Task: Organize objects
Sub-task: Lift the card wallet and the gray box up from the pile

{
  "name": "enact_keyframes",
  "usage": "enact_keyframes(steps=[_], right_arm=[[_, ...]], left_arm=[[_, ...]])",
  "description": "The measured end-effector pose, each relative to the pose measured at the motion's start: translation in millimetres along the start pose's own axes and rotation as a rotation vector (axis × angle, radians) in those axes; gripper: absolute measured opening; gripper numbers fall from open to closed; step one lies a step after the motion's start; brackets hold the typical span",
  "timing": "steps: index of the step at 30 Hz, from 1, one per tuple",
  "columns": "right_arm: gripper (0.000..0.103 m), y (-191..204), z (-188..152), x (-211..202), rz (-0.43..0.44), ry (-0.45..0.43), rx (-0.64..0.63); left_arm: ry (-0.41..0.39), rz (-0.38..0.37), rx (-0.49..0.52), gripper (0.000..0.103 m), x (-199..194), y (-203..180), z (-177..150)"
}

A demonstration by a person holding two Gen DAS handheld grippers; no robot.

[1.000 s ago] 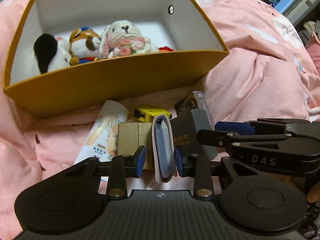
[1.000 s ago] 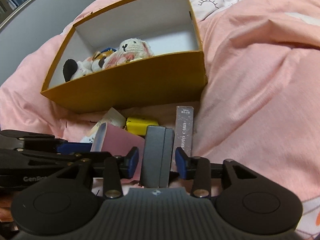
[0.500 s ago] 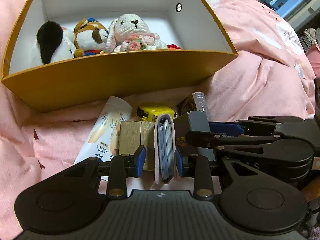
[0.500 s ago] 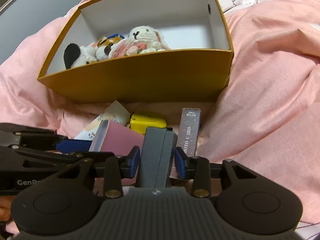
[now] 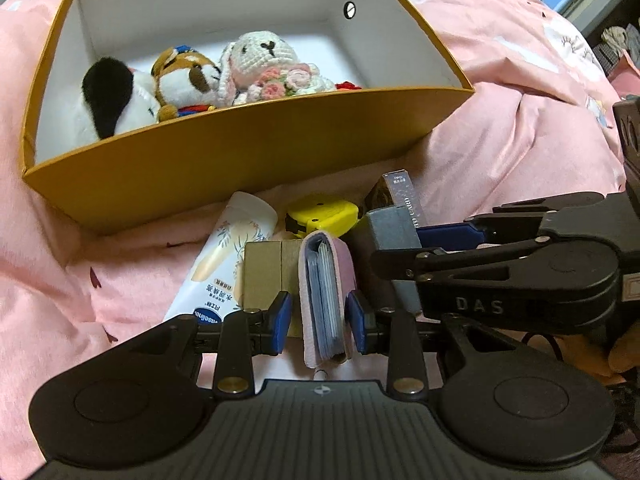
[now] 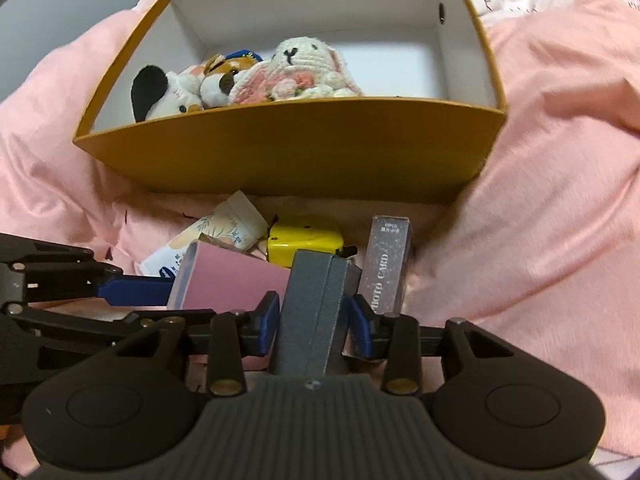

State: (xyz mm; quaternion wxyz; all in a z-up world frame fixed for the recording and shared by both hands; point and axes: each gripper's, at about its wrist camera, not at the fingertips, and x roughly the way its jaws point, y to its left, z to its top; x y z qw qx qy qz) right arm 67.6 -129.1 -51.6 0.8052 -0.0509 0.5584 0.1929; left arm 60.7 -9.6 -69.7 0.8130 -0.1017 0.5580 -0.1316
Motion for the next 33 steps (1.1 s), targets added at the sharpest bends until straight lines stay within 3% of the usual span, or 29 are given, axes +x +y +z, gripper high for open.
enact_keyframes(steps=[7,16,22,27,33], right_arm=[[0.042,-0.7,-1.8,-1.2,-0.030,0.024,-0.021],[0.042,-11.7,2.5,0.6,0.037,0.052,0.112],[0.044,0.6,7.2,7.2,0.011,0.047,0.078],[0.045,9.2,7.9,8.6,-0.018,0.045,0.042],[0.041,2.3,3.0,0.7,0.000,0.018,0.073]], left_arm=[[-0.016,-0.002,0.052,0.035,-0.1,-4.9,1.1],[-0.039,0.016,0.200,0.034,10.8,-32.9,-1.4],[-0.053,0.034,0.150,0.029,10.1,-24.0,-0.9],[-0.066,0.075,0.177,0.029,9.2,-29.5,-6.0],[-0.090,0.036,0.143,0.024,1.6,-25.1,-9.5]])
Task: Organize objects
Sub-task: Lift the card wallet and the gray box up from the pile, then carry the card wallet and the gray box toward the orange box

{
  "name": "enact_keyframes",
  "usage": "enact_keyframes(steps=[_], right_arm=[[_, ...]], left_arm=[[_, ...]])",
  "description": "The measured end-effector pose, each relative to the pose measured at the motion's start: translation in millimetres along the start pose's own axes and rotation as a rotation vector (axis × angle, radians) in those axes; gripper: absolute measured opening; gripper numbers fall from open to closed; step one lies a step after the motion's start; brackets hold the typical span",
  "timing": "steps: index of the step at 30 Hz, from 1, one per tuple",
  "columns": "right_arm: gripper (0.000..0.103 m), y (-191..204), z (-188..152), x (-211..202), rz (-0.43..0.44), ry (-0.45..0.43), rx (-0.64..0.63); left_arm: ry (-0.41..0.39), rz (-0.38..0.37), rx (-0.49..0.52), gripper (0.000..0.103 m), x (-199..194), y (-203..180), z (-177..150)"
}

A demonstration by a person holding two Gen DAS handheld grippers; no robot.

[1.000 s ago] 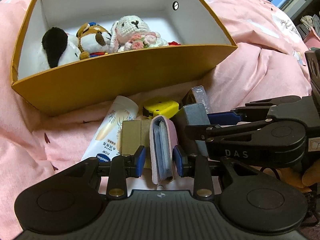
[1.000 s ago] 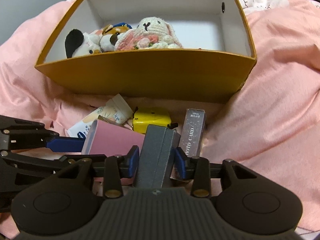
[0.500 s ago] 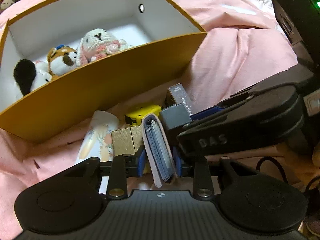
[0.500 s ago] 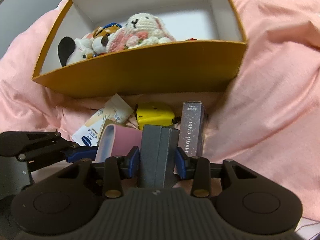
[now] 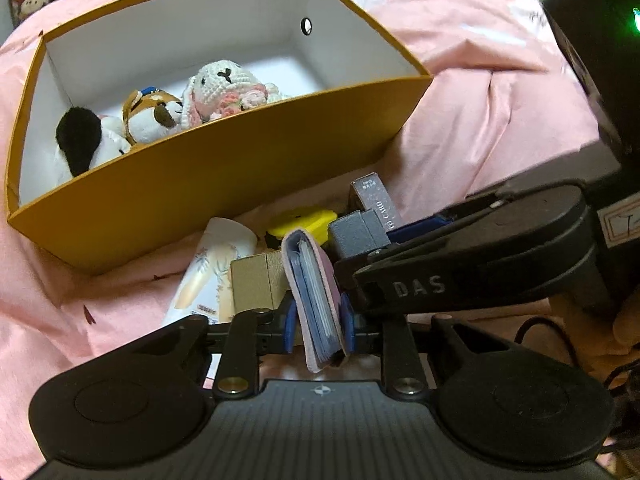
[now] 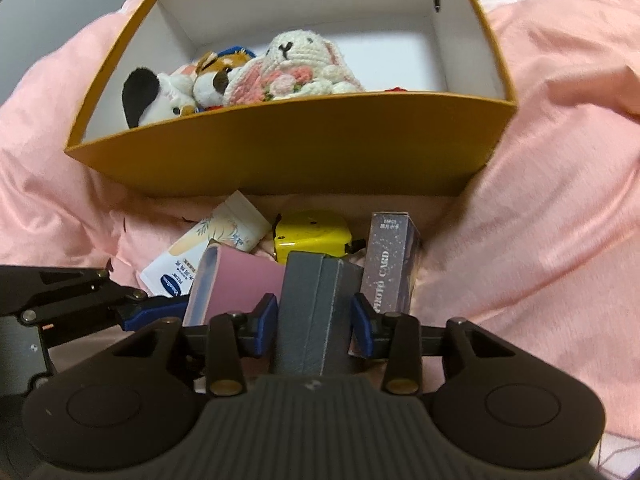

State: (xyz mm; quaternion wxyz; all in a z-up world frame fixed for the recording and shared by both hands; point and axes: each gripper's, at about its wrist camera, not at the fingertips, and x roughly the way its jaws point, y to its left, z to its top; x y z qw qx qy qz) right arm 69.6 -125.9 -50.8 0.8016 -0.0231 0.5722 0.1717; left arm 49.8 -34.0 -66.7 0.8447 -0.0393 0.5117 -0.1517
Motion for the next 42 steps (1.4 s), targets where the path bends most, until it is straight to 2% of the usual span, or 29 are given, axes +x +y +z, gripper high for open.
enact_keyframes(steps=[6,11,18,23,28,32,36,42], right_arm=[[0.039,-16.0,-8.3,-21.0,0.064,-0.022,0.050],[0.038,-23.0,-17.7,-26.3,0.110,0.023,0.085],[0.039,-22.6,-25.1,-0.7,0.094,0.081,0.130],[0.042,-17.1,-20.5,14.2,0.058,0.087,0.129],[0.040,-19.1,-20.4,15.2,0.054,0.081,0.139],[0.037,-20.2,-23.7,-0.1,0.049,0.044,0.113],[0.034,-19.9,-21.9,-26.6,0.048,-0.038,0.073],[0.034,-23.8,-12.5,-71.2,0.058,-0.175,0.049]], left_arm=[[-0.032,-0.033,-0.056,0.020,-15.8,5.8,0.5],[-0.027,-0.033,-0.029,0.020,-30.4,4.0,0.9],[0.030,-0.040,-0.031,0.019,-24.7,6.8,-11.4],[0.044,-0.058,-0.060,0.020,-17.7,12.4,-10.3],[0.069,-0.057,-0.079,0.021,-7.2,14.8,-8.8],[0.051,-0.065,-0.089,0.019,-14.6,17.5,-8.0],[0.019,-0.081,-0.098,0.019,-30.7,18.3,-3.0],[-0.105,-0.100,-0.130,0.019,-69.0,22.9,12.1]])
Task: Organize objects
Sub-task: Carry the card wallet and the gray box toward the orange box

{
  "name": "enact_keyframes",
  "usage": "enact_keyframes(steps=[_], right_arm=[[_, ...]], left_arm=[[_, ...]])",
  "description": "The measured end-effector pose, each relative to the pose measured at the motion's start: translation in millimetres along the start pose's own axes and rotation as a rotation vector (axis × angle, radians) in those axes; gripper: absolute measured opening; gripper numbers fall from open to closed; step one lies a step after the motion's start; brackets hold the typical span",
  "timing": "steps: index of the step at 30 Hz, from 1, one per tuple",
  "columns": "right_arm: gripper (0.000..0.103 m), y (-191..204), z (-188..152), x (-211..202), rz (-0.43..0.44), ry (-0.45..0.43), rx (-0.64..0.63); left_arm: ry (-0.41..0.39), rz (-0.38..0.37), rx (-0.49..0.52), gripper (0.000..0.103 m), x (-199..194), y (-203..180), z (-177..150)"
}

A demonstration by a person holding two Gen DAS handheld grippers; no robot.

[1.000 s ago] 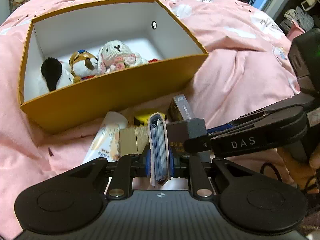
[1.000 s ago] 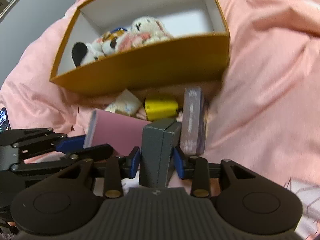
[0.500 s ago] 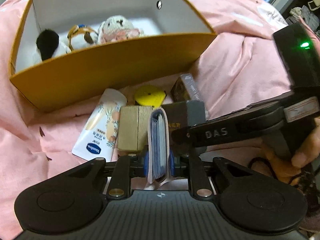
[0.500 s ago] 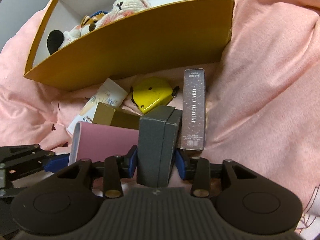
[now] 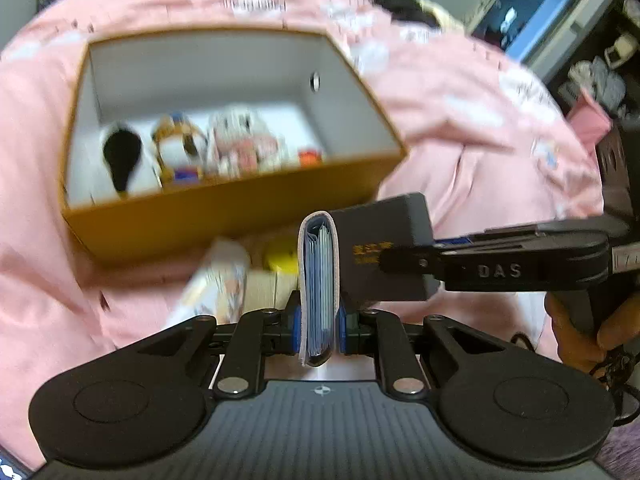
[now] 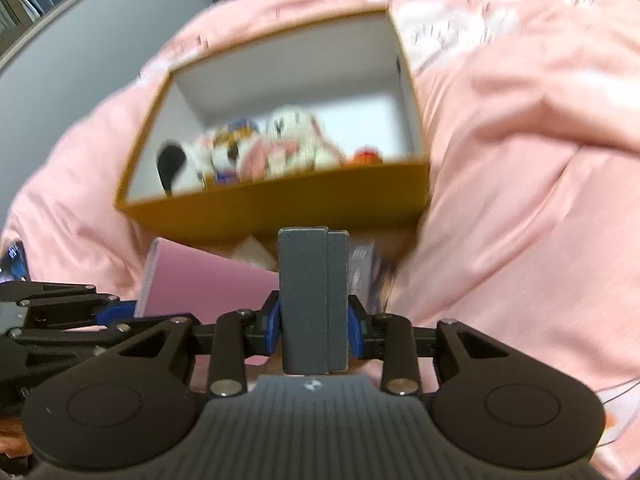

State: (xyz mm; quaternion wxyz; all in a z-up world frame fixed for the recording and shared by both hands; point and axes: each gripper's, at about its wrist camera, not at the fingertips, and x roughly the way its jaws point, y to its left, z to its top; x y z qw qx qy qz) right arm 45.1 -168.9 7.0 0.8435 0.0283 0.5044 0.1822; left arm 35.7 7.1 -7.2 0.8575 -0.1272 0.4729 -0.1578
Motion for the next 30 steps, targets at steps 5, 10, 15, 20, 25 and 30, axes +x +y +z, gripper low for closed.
enact_keyframes(steps=[5,10,15,20,25,30], right_arm=[[0.035,-5.5,22.4,-29.1,0.036,-0.104,0.011],[0.035,-2.8,55.5,-39.1,0.011,-0.204,-0.031],[0.035,-4.3,89.8,-17.5,-0.070,-0.191,-0.075],[0.035,-11.5,97.1,7.7,-0.137,-0.123,-0.107],[0.035,-15.4,95.8,23.8,-0.185,-0.085,-0.119],[0.035,-10.2,99.3,29.2,-0.218,-0.068,-0.154]], left_arm=[[-0.092,-0.003,-0.029,0.019,-19.6,2.1,25.1],[-0.170,-0.014,-0.027,0.019,-27.7,2.0,57.1],[-0.212,0.008,-0.043,0.019,-18.4,7.6,86.1],[-0.198,-0.024,-0.076,0.019,10.2,13.9,103.8],[-0.123,-0.070,-0.083,0.018,47.1,16.4,113.2],[-0.075,-0.107,-0.086,0.018,72.4,17.7,120.0]])
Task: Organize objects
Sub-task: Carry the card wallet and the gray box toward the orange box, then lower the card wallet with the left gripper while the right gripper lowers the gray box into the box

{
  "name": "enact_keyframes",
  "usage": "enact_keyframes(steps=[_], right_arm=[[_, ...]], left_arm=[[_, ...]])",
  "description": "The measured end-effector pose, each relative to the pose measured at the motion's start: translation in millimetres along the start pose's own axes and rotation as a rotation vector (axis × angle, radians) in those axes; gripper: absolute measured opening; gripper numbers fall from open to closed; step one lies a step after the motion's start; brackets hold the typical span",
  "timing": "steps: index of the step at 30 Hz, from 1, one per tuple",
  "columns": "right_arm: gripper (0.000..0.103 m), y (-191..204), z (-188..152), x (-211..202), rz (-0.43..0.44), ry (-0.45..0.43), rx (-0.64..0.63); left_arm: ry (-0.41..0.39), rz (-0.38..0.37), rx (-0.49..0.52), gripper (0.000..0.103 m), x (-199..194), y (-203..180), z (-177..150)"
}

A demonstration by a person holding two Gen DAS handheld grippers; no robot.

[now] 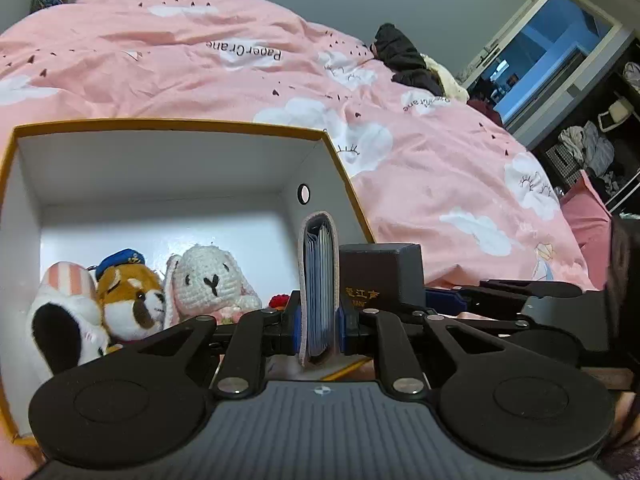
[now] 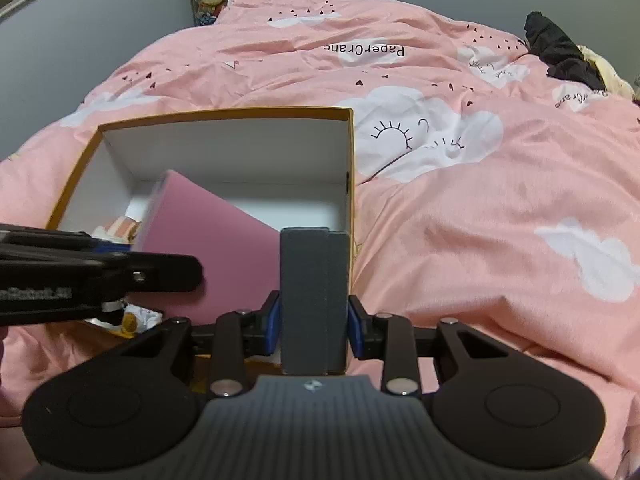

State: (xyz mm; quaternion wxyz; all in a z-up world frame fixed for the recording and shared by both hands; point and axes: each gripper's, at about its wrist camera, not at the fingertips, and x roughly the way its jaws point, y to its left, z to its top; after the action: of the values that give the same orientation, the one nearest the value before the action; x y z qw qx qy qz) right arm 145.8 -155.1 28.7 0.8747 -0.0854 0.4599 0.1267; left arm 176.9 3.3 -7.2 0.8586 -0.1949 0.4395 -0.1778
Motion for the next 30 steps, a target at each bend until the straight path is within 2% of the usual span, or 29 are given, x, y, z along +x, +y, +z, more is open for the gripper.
enact_keyframes(steps=[4,6,17,20,28,30], right_arm=[[0.036,1.3,6.8,2.6,0.001,0.025,-0.023],[0.040,-0.3,9.3,3.1,0.020,0.035,-0.021],[0.040,-5.2,17.1,6.3,0.046,0.043,0.000],[0.036,-8.2,17.2,5.6,0.058,0.037,0.018],[0.036,-9.5,19.8,1.4,0.069,0.007,0.035],[0.026,-8.3,21.0,1.0,0.070,-0.001,0.028]], left_arm=[[0.017,-0.007,-0.001,0.018,10.1,2.9,3.6],[0.028,-0.014,0.003,0.018,13.7,3.5,4.2],[0.085,0.006,0.019,0.018,28.3,3.4,3.0],[0.098,0.012,0.024,0.018,31.5,3.0,2.2],[0.116,0.060,0.072,0.018,33.4,-4.5,5.6],[0.117,0.071,0.087,0.018,32.3,-7.6,4.7]])
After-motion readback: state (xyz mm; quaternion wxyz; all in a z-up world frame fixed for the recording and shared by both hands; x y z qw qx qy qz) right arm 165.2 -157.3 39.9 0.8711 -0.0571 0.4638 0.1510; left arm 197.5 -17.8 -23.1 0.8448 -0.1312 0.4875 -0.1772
